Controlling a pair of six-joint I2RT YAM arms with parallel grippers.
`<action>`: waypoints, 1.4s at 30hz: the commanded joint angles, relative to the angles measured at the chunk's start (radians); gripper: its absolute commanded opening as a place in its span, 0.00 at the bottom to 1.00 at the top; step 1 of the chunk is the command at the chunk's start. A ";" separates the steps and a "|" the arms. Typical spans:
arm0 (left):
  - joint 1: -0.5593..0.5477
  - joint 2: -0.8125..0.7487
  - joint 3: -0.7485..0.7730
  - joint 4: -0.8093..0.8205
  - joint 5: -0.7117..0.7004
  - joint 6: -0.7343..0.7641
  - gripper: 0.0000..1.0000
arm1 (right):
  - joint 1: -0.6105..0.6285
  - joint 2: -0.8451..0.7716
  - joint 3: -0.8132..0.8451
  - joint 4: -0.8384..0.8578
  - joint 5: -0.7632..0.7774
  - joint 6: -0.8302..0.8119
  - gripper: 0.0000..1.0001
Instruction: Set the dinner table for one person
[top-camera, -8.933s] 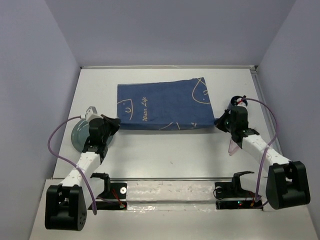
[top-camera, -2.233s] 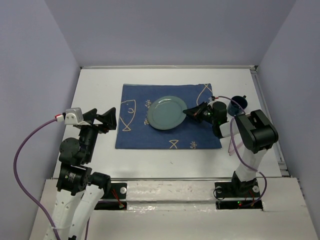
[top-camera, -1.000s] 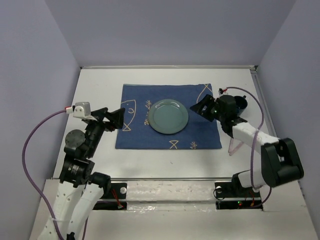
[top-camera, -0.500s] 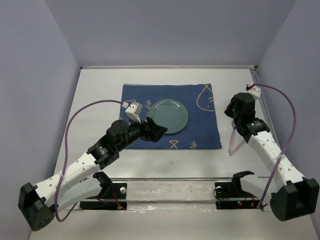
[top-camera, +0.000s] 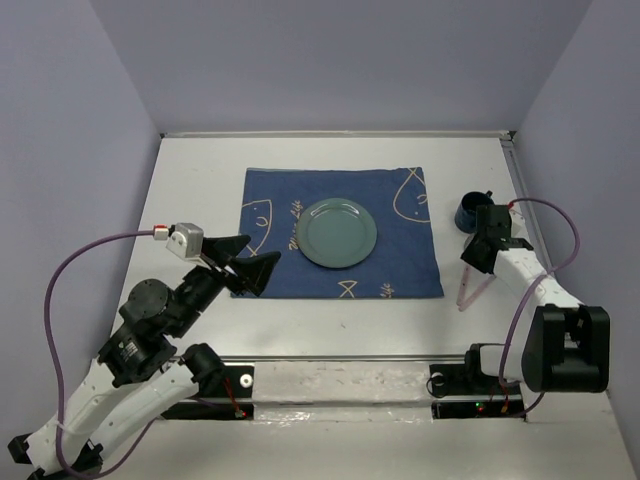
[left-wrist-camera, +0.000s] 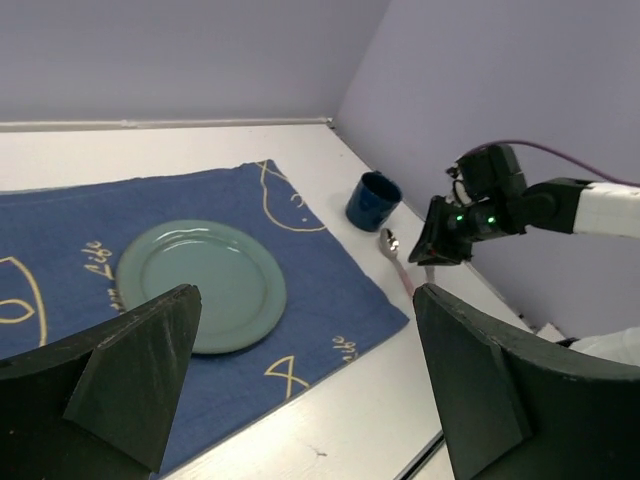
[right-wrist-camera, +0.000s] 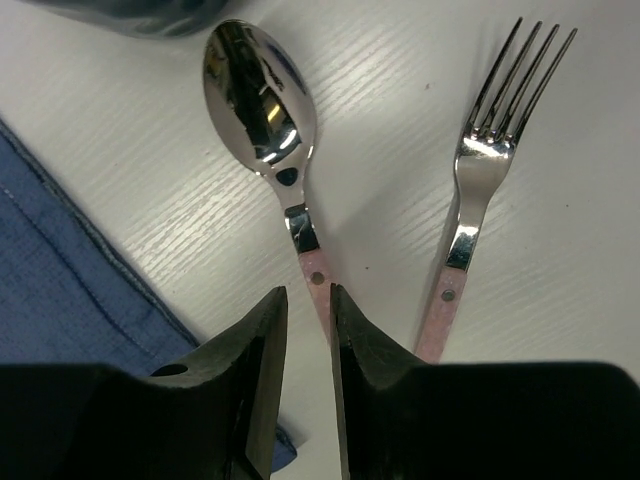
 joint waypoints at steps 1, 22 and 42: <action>-0.001 -0.004 -0.024 -0.040 -0.051 0.089 0.99 | -0.056 0.042 0.031 -0.022 -0.085 0.001 0.30; 0.062 -0.067 -0.032 -0.021 0.041 0.104 0.99 | -0.066 0.165 0.031 -0.071 -0.147 -0.008 0.20; 0.143 -0.008 -0.038 -0.010 0.080 0.101 0.99 | 0.313 0.051 0.412 -0.281 -0.174 -0.122 0.00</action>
